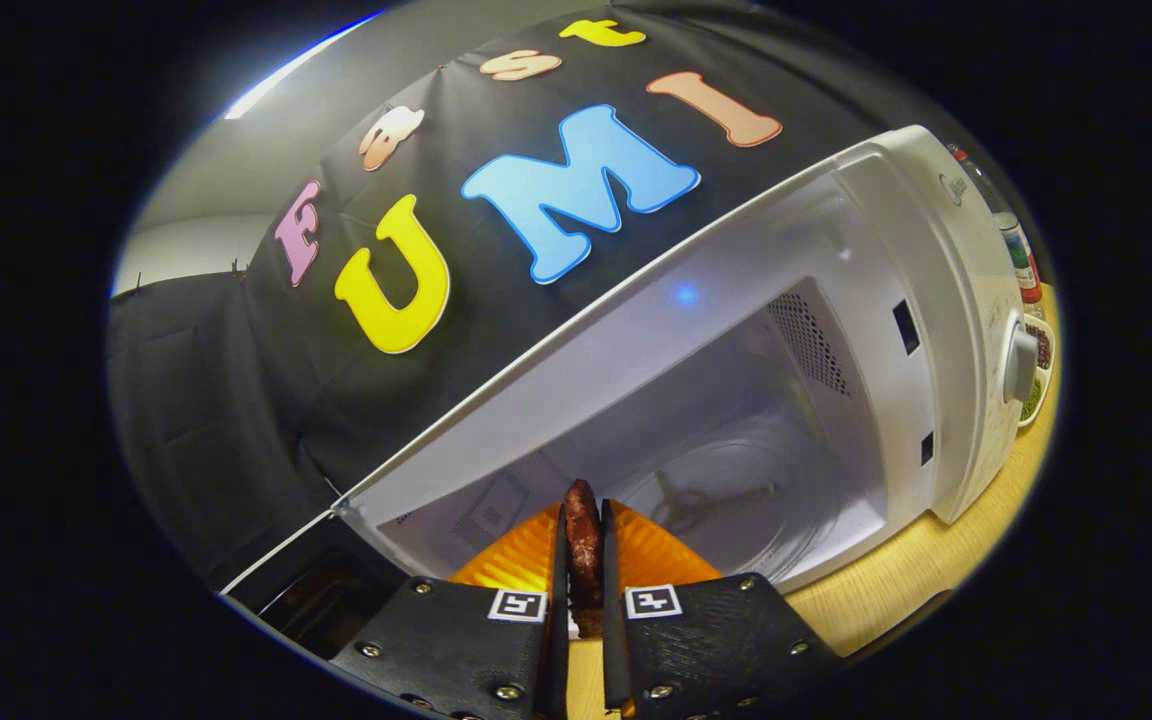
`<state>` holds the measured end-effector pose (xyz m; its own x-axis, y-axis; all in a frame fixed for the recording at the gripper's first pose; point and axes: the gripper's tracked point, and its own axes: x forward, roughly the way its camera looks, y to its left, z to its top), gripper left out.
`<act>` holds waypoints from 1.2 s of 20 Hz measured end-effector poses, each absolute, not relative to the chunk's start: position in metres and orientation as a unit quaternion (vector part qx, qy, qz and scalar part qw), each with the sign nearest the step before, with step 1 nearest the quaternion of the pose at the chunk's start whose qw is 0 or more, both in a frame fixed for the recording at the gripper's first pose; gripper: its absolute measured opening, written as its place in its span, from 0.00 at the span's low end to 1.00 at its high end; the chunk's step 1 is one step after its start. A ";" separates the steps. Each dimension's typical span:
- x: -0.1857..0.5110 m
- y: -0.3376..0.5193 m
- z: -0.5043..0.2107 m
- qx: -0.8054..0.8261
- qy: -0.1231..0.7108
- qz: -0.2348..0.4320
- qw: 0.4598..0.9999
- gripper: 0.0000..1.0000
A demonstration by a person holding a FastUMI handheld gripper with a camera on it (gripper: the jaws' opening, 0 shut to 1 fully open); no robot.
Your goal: Open the microwave, put the food inside, and close the microwave door.
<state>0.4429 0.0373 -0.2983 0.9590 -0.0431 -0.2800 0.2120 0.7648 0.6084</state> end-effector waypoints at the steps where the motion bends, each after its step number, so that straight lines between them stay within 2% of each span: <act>1: 0.451 0.031 -0.302 0.335 0.117 -0.082 0.931 0.14; 6: 0.471 0.010 -0.328 0.322 0.115 -0.106 0.934 0.15; 9: 0.464 -0.009 -0.347 0.274 0.136 -0.146 0.941 0.24; 10: 0.464 -0.019 -0.352 0.258 0.139 -0.160 0.943 0.34; 11: 0.462 -0.022 -0.355 0.244 0.142 -0.169 0.944 0.34; 12: 0.460 -0.029 -0.358 0.224 0.145 -0.179 0.947 0.55; 13: 0.460 -0.035 -0.361 0.209 0.147 -0.186 0.949 0.65; 14: 0.461 -0.034 -0.361 0.205 0.144 -0.179 0.951 0.68; 19: 0.449 -0.022 -0.344 0.204 0.152 -0.143 0.957 0.68; 24: 0.411 0.022 -0.299 0.187 0.162 -0.051 0.968 0.68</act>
<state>0.4112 0.0216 -0.2988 0.9425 -0.0386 -0.3318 0.1597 0.9245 0.3461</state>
